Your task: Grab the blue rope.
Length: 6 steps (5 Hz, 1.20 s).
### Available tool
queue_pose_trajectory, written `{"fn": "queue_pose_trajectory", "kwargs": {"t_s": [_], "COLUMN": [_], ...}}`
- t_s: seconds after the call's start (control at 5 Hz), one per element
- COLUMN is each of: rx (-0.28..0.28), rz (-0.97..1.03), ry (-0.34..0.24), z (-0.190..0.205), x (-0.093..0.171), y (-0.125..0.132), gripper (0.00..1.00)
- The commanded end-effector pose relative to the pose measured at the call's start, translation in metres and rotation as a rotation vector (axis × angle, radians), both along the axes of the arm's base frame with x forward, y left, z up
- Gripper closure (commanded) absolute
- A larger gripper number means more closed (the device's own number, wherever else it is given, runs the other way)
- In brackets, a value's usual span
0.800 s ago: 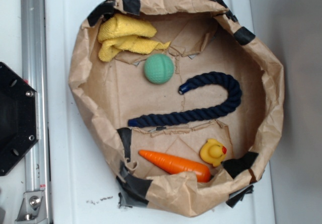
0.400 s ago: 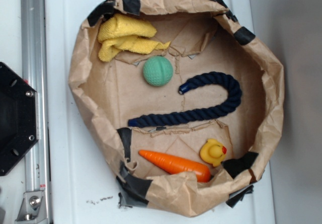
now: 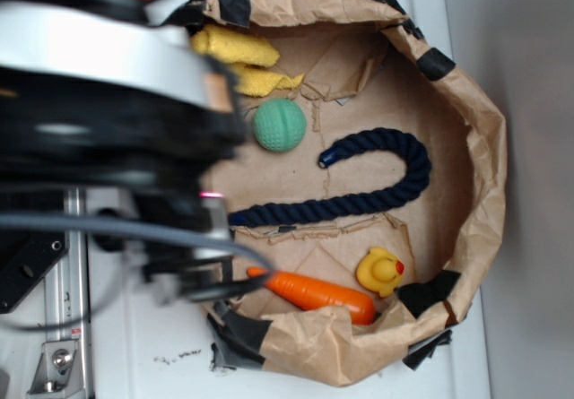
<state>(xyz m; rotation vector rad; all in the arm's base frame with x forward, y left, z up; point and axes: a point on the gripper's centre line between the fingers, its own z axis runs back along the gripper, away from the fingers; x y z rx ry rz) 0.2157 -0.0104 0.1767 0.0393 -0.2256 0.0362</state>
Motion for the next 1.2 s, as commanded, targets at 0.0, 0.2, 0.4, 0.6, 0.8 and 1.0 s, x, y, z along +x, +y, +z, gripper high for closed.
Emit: {"fn": "queue_pose_trajectory", "kwargs": {"t_s": [0.0, 0.2, 0.4, 0.6, 0.8, 1.0], "rx": [-0.059, -0.171, -0.187, -0.222, -0.243, -0.25], "rz": [-0.002, -0.034, 0.004, 0.184, 0.281, 0.33], "ry": [-0.039, -0.004, 0.056, 0.099, 0.102, 0.116], "z": [-0.069, -0.096, -0.112, -0.121, -0.124, -0.13], "x": [0.06, 0.075, 0.084, 0.094, 0.108, 0.122], "y": [0.003, -0.01, -0.026, -0.017, -0.007, -0.012], "gripper": [0.0, 0.0, 0.0, 0.0, 0.0, 0.0]}}
